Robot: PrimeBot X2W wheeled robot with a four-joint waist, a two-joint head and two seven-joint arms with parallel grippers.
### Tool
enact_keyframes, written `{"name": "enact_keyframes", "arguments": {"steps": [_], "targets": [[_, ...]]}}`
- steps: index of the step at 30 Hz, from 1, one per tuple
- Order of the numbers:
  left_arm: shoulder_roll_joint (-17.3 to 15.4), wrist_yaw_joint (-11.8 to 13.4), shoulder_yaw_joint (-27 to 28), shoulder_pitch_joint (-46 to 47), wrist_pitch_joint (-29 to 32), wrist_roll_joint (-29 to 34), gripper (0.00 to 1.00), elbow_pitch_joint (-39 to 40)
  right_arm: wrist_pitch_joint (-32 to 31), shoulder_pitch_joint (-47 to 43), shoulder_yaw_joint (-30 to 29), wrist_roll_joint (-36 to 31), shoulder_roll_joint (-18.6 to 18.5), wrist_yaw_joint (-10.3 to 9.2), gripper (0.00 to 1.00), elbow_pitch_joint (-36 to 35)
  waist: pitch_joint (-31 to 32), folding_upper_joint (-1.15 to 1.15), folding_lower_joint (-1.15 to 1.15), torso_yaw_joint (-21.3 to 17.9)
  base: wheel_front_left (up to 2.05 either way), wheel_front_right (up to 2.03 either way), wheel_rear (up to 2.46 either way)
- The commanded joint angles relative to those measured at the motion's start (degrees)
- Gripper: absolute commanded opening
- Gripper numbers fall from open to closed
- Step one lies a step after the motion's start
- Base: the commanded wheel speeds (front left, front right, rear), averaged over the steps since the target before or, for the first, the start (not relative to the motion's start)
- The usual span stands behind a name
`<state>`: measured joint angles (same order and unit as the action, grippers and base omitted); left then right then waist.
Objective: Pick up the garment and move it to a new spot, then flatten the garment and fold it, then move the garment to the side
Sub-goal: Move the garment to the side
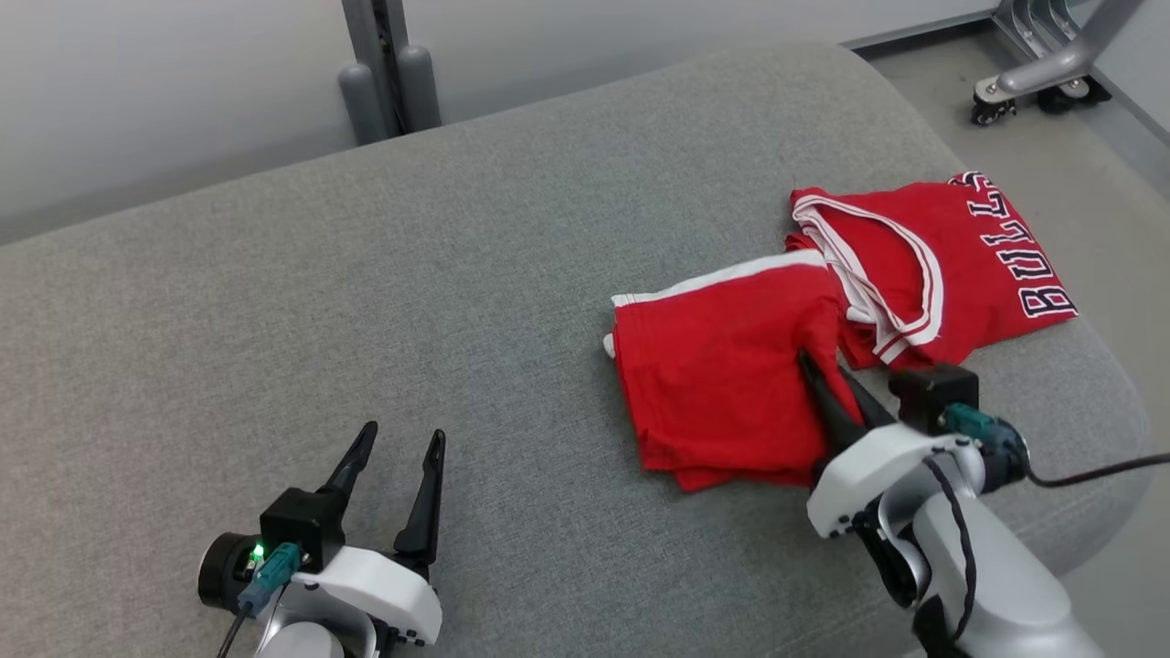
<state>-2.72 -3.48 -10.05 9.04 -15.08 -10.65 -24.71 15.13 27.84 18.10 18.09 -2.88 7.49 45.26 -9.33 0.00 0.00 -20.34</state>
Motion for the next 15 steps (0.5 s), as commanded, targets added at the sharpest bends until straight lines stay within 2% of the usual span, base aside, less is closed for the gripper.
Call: {"name": "enact_keyframes", "arguments": {"steps": [1, 6, 15], "targets": [[-0.4, -0.4, 0.3, 1.3, -0.1, 0.6, 1.00, 0.0, 0.0, 2.7, -0.7, -2.3, -0.2, -0.01, 0.00, -0.1, -2.3, 0.00, 0.00, -0.8, 0.00, 0.00, 0.00], [-0.3, -1.0, 0.2, 2.7, -0.1, 1.7, 1.00, -0.5, 0.0, 9.0, -5.3, -9.1, -2.3, -0.01, 0.00, 1.5, -4.3, 0.00, 0.00, 0.7, 0.00, 0.00, 0.00], [-0.3, -1.4, 1.0, 3.3, -0.1, 2.9, 1.00, -0.4, 0.0, 16.3, -17.1, -21.7, -13.5, -0.02, 0.00, 11.5, -6.6, 0.00, 0.00, 6.9, 0.00, 0.00, 0.00]]}}
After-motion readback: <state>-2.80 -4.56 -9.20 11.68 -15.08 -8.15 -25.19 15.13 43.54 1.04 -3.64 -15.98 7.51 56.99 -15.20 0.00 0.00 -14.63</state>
